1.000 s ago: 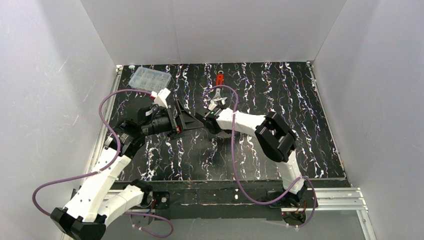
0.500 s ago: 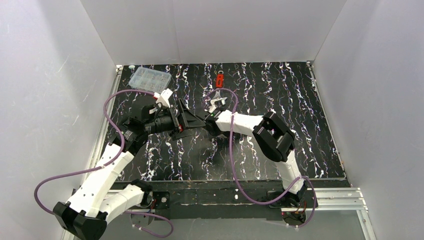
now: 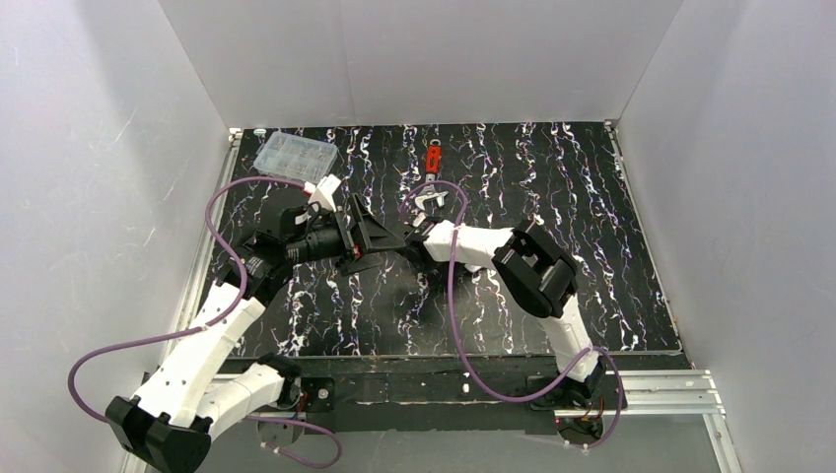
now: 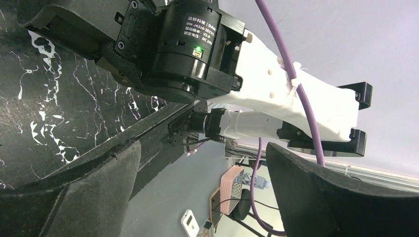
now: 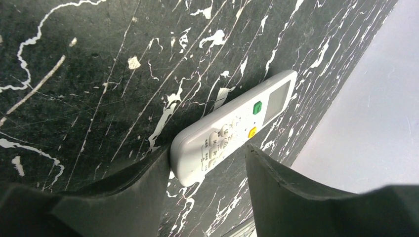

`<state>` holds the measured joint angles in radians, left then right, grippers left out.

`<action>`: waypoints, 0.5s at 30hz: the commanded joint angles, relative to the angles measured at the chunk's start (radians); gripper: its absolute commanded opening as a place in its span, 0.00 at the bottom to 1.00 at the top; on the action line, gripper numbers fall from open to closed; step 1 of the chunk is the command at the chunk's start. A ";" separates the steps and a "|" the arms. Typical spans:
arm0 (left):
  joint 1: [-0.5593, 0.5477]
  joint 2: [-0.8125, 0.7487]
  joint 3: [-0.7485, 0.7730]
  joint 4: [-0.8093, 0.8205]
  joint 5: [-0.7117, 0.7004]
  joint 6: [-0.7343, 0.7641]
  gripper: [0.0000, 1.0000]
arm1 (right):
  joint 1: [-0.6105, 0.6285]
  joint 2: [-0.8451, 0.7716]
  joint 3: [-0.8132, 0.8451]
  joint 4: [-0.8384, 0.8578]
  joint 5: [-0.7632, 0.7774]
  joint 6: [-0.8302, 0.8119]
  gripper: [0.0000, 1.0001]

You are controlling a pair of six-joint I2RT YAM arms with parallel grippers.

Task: Load the batteries into the remote control
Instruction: Turn over the remote control at the center of the board.

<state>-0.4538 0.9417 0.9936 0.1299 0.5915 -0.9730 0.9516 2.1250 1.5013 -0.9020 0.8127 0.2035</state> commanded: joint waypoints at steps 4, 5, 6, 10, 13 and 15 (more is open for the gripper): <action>0.001 -0.006 0.002 -0.004 0.041 0.010 0.98 | 0.007 -0.014 0.003 0.033 -0.066 0.014 0.72; 0.001 -0.006 0.004 -0.011 0.041 0.013 0.98 | 0.009 -0.019 0.004 0.038 -0.078 0.012 0.74; 0.001 -0.006 0.008 -0.016 0.040 0.014 0.98 | 0.010 -0.027 0.009 0.044 -0.100 0.009 0.75; 0.001 -0.007 0.022 -0.030 0.034 0.020 0.98 | 0.012 -0.080 0.028 0.067 -0.209 0.012 0.78; 0.001 -0.007 0.048 -0.051 0.040 0.040 0.98 | 0.009 -0.180 0.032 0.150 -0.412 0.036 0.82; 0.002 -0.026 0.078 -0.111 0.009 0.099 0.98 | -0.019 -0.243 -0.007 0.244 -0.521 0.062 0.83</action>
<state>-0.4538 0.9417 1.0023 0.1001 0.5915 -0.9546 0.9558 2.0136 1.5043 -0.8165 0.5014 0.2134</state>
